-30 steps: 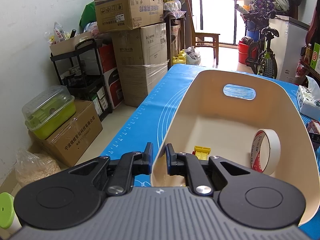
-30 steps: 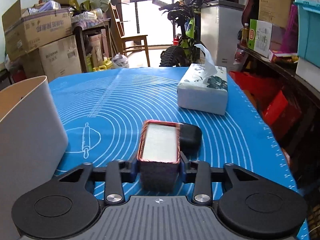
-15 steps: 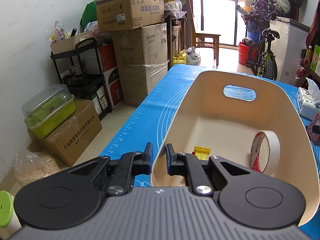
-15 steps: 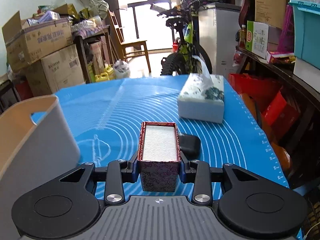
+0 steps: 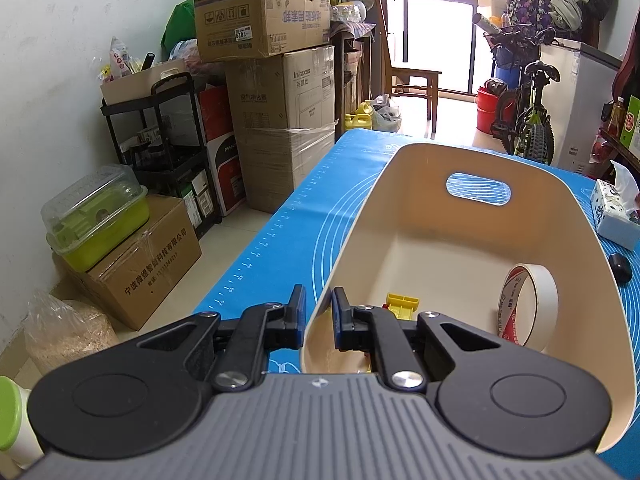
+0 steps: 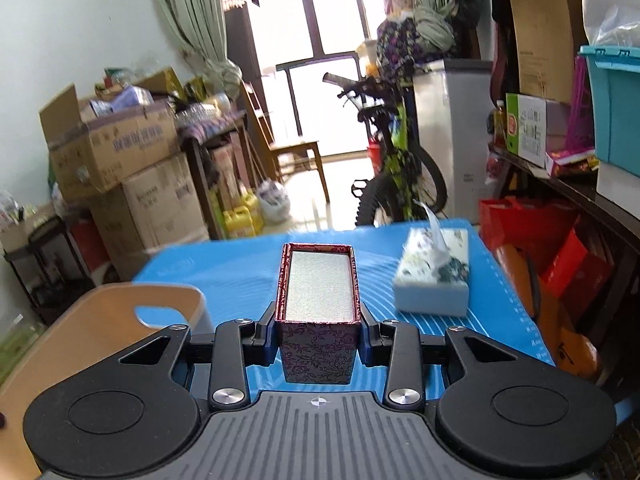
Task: Organize rigid objects
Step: 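Carry the red box over the basket and release it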
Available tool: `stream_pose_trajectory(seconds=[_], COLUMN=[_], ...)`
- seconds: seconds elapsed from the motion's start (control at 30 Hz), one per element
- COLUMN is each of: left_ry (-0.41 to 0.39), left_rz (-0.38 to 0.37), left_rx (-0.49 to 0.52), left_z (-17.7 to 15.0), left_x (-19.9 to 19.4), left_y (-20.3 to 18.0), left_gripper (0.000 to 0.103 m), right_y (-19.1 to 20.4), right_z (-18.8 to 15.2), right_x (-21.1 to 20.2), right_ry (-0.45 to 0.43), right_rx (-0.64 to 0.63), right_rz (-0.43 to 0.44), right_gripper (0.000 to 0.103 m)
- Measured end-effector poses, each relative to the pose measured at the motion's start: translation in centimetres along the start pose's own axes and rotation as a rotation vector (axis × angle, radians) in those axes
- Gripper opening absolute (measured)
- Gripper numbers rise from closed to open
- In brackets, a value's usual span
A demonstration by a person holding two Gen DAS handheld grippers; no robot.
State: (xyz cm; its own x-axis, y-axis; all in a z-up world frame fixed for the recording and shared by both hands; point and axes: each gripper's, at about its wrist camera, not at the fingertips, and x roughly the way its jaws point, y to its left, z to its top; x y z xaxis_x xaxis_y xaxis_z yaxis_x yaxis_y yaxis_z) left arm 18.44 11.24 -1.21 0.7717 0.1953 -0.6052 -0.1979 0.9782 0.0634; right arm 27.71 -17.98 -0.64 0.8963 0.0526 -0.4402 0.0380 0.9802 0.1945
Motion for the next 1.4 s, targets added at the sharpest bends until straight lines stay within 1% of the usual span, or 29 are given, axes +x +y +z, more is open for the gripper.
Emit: stream_pose_trajectory(seconds=[0.3, 0.43, 0.5, 0.8, 0.97, 1.07, 1.2, 1.4], left_ry=[0.000, -0.002, -0.003, -0.004, -0.005, -0.005, -0.005, -0.005], left_rz=[-0.003, -0.002, -0.001, -0.008, -0.008, -0.006, -0.008, -0.008], left_rx=[-0.005, -0.001, 0.003, -0.003, -0.002, 0.001, -0.001, 0.000], left_z=[0.0, 0.0, 0.0, -0.1, -0.2, -0.2, -0.1, -0.1], left_x=[0.0, 0.0, 0.1, 0.0, 0.1, 0.1, 0.1, 0.1], left_y=[0.0, -0.1, -0.1, -0.1, -0.1, -0.1, -0.1, 0.0], left_gripper=[0.015, 0.015, 0.015, 0.015, 0.015, 0.015, 0.015, 0.015], right_y=[3.2, 5.2, 6.3, 10.9, 13.2, 14.4, 15.9, 17.4], right_z=[1.2, 1.3, 1.1, -1.0, -2.9, -4.0, -5.8, -7.6], right_x=[-3.4, -4.6, -4.8, -4.0, -3.6, -3.1, -2.7, -1.9], right_ry=[-0.091, -0.111, -0.105, 0.038, 0.112, 0.176, 0.256, 0.348], right_rx=[-0.024, -0.042, -0.061, -0.122, -0.180, -0.210, -0.264, -0.319], right_rz=[0.054, 0.106, 0.141, 0.304, 0.362, 0.403, 0.426, 0.432], right_gripper=[0.044, 0.044, 0.044, 0.044, 0.044, 0.044, 0.044, 0.044])
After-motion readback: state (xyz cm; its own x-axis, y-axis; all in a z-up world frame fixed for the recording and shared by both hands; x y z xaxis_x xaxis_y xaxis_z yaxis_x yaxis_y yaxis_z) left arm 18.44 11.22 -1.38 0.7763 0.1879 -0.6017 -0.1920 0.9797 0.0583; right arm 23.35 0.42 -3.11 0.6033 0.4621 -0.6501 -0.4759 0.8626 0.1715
